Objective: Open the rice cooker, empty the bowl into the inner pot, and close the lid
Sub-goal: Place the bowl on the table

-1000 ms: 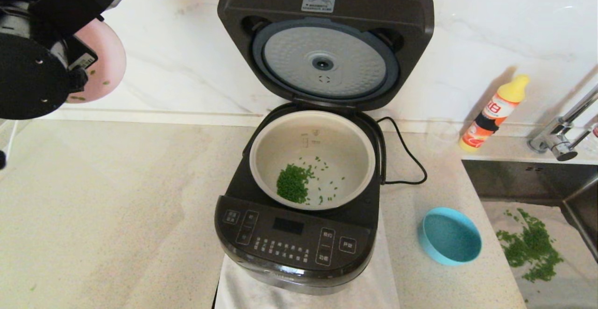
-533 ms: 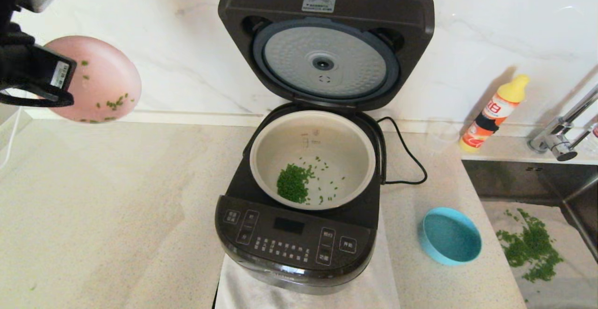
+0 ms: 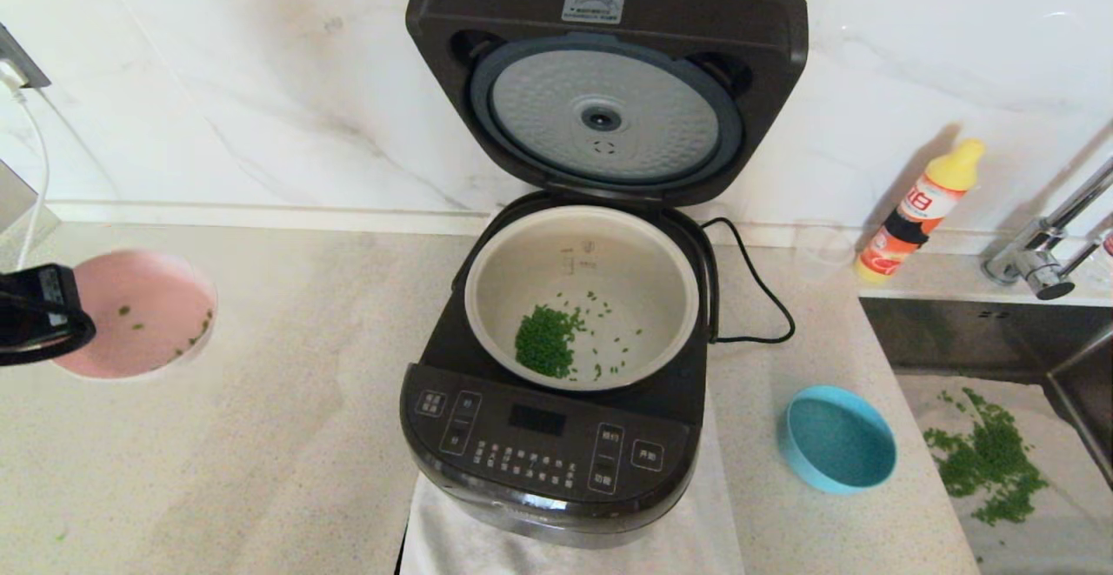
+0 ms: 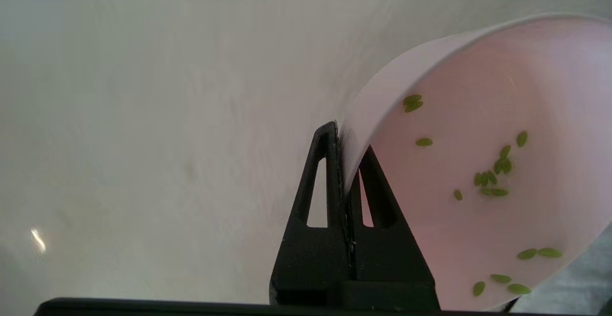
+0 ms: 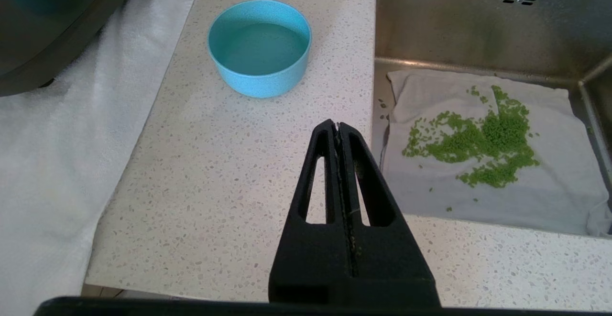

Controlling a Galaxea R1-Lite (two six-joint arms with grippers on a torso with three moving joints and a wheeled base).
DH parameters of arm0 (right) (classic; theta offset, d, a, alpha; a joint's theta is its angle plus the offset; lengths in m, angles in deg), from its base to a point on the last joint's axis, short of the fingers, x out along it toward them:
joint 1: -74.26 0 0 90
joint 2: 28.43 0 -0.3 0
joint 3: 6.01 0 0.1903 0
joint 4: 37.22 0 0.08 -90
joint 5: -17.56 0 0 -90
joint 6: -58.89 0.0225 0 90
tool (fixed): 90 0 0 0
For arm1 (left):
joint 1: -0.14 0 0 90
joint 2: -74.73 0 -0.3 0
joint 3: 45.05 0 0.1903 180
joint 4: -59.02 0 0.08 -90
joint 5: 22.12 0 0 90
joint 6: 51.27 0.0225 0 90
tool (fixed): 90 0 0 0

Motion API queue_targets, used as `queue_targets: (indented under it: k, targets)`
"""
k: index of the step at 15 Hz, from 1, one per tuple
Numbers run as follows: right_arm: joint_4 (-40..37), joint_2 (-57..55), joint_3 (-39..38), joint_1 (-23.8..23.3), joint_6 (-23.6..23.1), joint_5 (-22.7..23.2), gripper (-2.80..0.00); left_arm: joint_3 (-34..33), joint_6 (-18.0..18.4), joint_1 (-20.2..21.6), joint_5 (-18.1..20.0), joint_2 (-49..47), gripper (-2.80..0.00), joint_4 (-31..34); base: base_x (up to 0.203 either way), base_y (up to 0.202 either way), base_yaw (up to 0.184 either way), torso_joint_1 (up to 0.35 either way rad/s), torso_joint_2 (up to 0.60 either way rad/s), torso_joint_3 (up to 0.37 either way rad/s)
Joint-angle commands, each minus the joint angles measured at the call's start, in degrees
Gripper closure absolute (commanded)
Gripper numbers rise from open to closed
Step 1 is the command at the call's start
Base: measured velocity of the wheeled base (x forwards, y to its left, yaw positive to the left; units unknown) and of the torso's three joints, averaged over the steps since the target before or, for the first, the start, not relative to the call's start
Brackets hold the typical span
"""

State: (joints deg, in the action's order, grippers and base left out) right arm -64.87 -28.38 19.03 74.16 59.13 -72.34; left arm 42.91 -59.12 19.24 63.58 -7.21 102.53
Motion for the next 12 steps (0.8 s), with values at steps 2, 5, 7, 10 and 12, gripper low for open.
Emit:
queue_targets:
  k: [2, 5, 7, 10, 12]
  targets:
    - [0.0, 0.0, 0.0, 0.0, 0.0, 0.0, 0.0, -7.9, -8.5, 1.3, 0.3, -7.5, 0.0, -1.8, 0.0, 0.0, 0.0, 0.0, 0.0, 0.0]
    - [0.0, 0.0, 0.0, 0.0, 0.0, 0.0, 0.0, -11.0, -13.1, 1.6, 0.6, -13.8, 0.0, -6.8, 0.0, 0.0, 0.0, 0.0, 0.0, 0.0]
    - [0.0, 0.0, 0.0, 0.0, 0.0, 0.0, 0.0, -10.9, -15.8, 1.6, 0.6, -18.4, 0.0, -8.5, 0.0, 0.0, 0.0, 0.0, 0.0, 0.0]
    - [0.0, 0.0, 0.0, 0.0, 0.0, 0.0, 0.0, -9.4, -18.6, 1.6, 1.7, -23.5, 0.0, -10.7, 0.0, 0.0, 0.0, 0.0, 0.0, 0.0]
    - [0.0, 0.0, 0.0, 0.0, 0.0, 0.0, 0.0, -8.6, -20.3, 1.7, 2.3, -25.2, 0.0, -11.2, 0.0, 0.0, 0.0, 0.0, 0.0, 0.0]
